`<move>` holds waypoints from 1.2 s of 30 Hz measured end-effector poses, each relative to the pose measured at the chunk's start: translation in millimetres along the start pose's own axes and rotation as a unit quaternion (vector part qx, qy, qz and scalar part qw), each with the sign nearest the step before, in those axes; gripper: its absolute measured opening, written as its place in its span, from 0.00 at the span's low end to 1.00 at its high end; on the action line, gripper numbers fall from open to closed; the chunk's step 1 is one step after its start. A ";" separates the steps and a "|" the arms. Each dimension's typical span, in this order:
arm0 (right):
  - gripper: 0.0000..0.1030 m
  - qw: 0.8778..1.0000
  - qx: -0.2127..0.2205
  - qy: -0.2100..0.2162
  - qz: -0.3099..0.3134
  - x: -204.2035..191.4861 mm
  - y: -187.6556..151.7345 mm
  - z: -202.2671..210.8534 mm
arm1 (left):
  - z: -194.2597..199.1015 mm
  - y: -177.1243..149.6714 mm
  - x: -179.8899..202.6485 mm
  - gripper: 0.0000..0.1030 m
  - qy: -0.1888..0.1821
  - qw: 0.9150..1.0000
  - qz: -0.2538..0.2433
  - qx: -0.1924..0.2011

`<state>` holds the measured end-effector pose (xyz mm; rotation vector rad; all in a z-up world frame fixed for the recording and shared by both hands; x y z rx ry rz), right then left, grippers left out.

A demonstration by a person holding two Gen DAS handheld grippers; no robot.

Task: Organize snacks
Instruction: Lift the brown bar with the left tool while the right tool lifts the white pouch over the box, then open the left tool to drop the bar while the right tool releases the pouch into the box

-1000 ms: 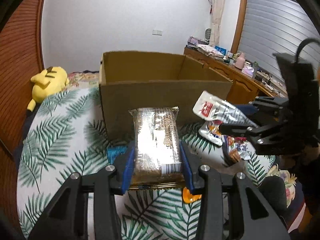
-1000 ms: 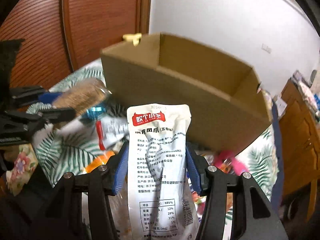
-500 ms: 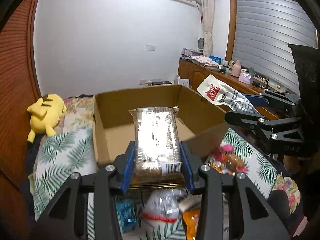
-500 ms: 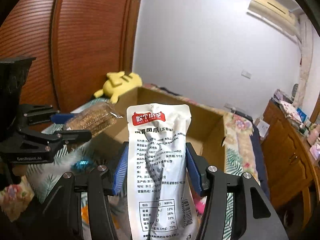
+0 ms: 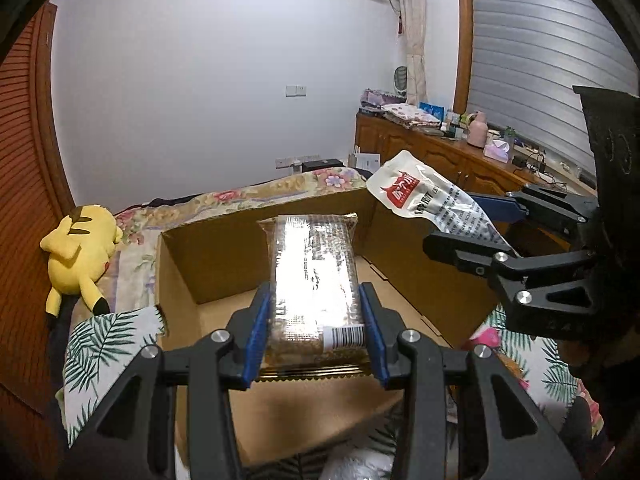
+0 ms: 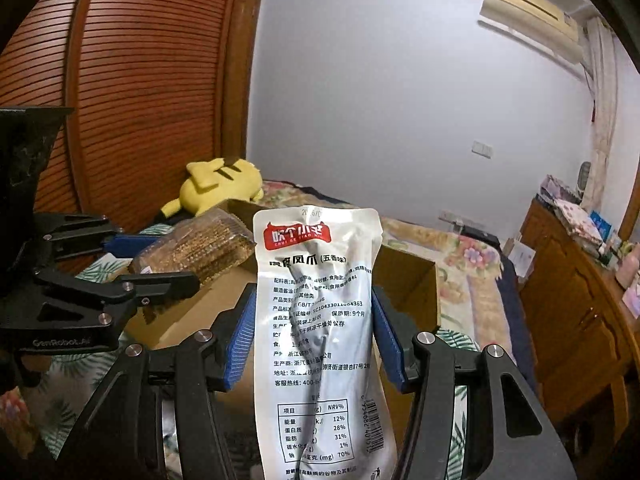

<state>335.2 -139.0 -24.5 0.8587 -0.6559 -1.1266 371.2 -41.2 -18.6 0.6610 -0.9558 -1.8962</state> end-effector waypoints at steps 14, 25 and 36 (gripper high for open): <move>0.54 1.000 -0.022 -0.008 -0.008 13.5 -2.8 -45.4 | -34.6 -1.2 -4.6 0.40 0.004 1.000 0.001 -0.015; 0.59 0.999 -0.033 -0.014 -0.018 13.4 -1.3 -58.3 | -40.2 0.5 -13.4 0.50 0.025 1.000 0.005 -0.011; 0.70 0.999 -0.040 -0.013 -0.026 13.1 -2.0 -44.5 | -14.0 -4.4 -17.5 0.56 0.043 0.999 0.009 0.004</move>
Point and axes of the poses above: each gripper's, at about its wrist camera, not at the fingertips, and z roughly against the way its jaws point, x to its right, y to its top, the point moved 9 cm from there along -z, roughly the way its jaws point, and after that the axes turned 8 degrees about -z, right-handed, at the moved point
